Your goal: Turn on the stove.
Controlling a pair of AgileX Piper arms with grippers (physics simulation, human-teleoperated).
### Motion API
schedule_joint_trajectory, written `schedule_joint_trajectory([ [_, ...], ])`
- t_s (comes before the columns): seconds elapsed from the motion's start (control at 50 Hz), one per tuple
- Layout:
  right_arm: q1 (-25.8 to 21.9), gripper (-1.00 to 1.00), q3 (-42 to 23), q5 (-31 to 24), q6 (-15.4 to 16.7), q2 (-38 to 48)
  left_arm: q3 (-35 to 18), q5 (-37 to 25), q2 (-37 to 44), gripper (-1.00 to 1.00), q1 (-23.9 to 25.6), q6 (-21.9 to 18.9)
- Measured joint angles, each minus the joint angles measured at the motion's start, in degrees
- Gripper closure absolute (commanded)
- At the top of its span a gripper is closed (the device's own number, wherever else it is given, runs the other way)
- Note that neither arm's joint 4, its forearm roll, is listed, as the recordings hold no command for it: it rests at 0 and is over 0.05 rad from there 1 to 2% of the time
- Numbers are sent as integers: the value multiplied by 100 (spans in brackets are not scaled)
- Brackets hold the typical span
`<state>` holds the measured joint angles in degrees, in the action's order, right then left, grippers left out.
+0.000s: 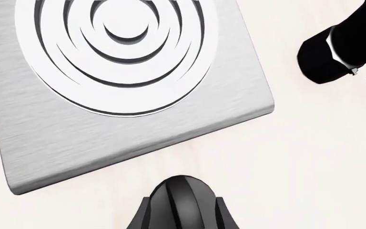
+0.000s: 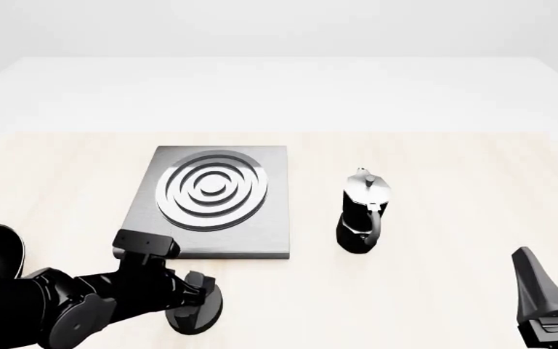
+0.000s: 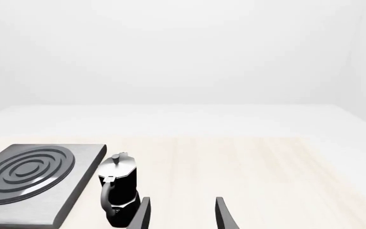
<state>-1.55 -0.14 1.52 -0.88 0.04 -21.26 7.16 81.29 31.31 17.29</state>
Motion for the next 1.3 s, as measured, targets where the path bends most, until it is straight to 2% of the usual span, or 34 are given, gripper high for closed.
schedule_joint_trajectory([
  [0.5,-16,-100,3,-25,-4,3,48,75,14,-100,-238,-72],
  [0.84,-26,-100,3,-36,5,3,44,60,-139,-100,-386,176],
  [1.3,-29,-100,2,-37,21,2,158,-14,-369,-100,-889,-205],
])
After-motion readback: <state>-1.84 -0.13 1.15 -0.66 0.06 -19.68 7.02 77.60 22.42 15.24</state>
